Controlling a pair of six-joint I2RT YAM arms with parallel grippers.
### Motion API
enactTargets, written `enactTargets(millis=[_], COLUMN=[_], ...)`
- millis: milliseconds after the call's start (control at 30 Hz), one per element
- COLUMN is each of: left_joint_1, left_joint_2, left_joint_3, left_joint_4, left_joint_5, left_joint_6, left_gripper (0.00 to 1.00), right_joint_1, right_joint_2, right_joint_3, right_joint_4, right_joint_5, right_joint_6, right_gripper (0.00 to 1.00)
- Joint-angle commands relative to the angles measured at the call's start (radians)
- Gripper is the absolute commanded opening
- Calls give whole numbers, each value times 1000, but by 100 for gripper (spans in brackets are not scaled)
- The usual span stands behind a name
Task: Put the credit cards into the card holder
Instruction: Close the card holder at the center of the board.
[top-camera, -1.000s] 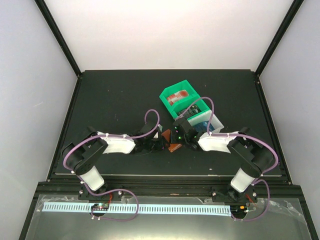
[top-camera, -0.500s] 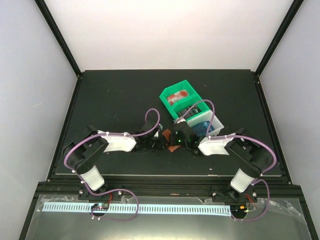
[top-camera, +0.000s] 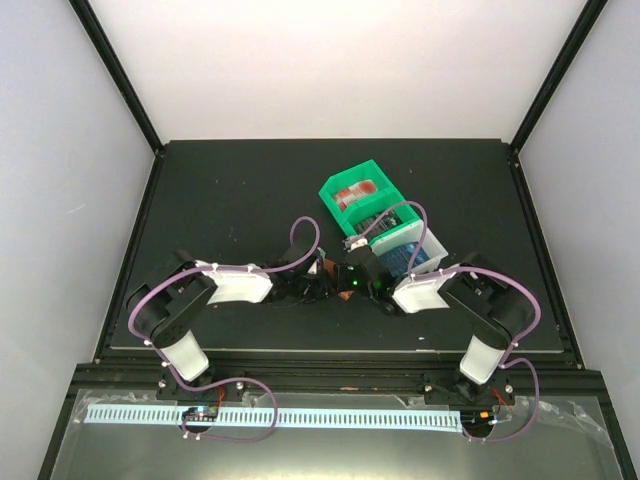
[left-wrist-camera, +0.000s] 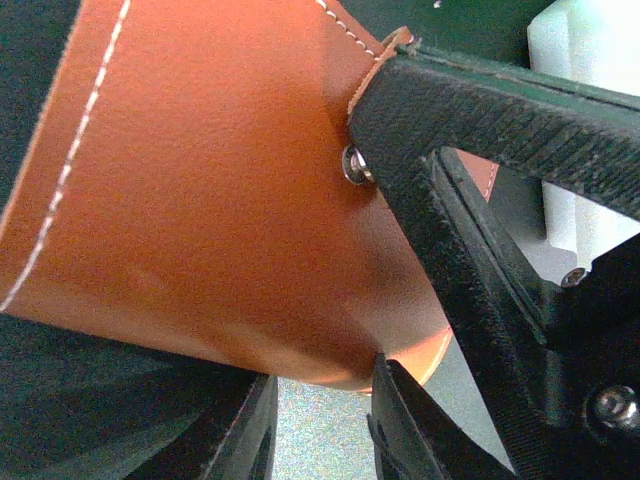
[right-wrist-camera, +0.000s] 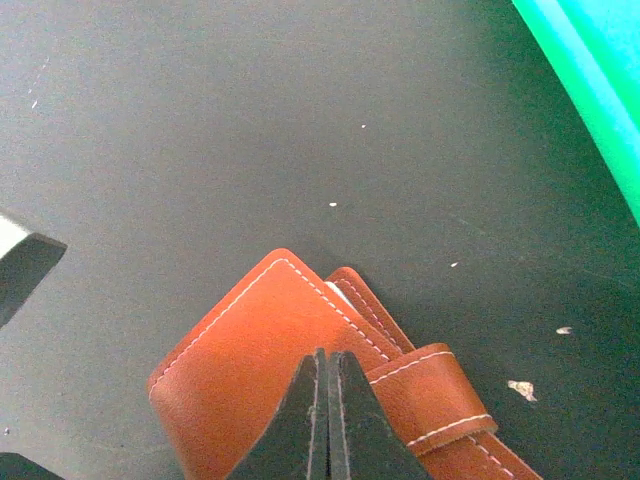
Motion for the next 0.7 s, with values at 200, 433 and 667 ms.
enactTargets(millis=[200,433,667], left_joint_1=[92,176,186], left_joint_2=[37,37,57], left_joint_3=[-99,-115,-111], left_joint_4=[-108,-81,-71], left_joint_5=[-108,-75,-61], left_joint_6=[31,64,76], left_gripper=[29,29,29], right_joint_1=[41,42,43], right_joint_2=[93,93,116], right_joint_3=[-71,-61,-45], right_joint_4=[-304,-316,-328], right_joint_5=[-87,-98,-102], right_joint_6=[-4,-17,-19], right_gripper=[1,1,1])
